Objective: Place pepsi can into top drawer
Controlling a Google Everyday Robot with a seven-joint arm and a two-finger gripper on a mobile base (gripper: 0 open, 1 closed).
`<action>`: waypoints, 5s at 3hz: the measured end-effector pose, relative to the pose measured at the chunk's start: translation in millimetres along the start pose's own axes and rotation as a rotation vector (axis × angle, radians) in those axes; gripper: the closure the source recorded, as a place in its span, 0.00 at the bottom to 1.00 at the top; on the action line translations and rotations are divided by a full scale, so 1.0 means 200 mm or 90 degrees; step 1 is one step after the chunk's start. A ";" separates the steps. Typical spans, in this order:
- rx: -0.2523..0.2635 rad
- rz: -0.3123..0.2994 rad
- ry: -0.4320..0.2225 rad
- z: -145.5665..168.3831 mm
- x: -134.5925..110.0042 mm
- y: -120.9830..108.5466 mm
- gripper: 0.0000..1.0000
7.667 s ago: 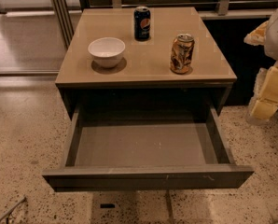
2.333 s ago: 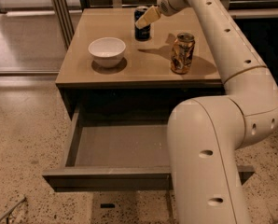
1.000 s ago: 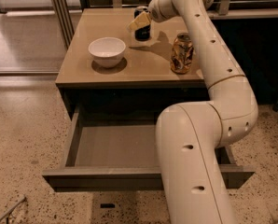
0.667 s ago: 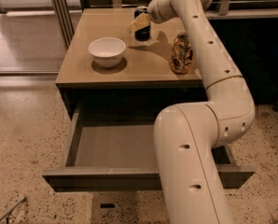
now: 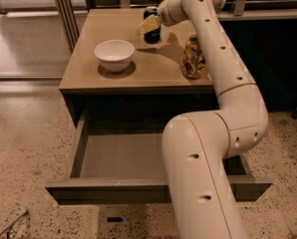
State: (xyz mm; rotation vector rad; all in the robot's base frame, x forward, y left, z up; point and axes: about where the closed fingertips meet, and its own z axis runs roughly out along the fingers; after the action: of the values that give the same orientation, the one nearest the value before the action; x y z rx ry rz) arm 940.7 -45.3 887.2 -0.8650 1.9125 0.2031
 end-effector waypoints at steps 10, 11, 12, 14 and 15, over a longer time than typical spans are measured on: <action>-0.040 -0.020 0.016 -0.11 -0.05 0.08 1.00; -0.057 -0.035 0.013 -0.29 -0.15 0.10 1.00; -0.095 -0.046 -0.002 -0.48 -0.26 0.17 1.00; -0.280 -0.034 -0.028 -0.82 -0.27 0.46 1.00; -0.430 -0.003 -0.016 -0.95 -0.18 0.73 1.00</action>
Offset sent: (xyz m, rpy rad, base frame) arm 0.0498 -0.0051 0.0119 0.0497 0.0062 0.0041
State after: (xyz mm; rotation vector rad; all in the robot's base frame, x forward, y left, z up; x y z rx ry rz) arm 719.2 -12.6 979.0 -1.2933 1.8305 0.8867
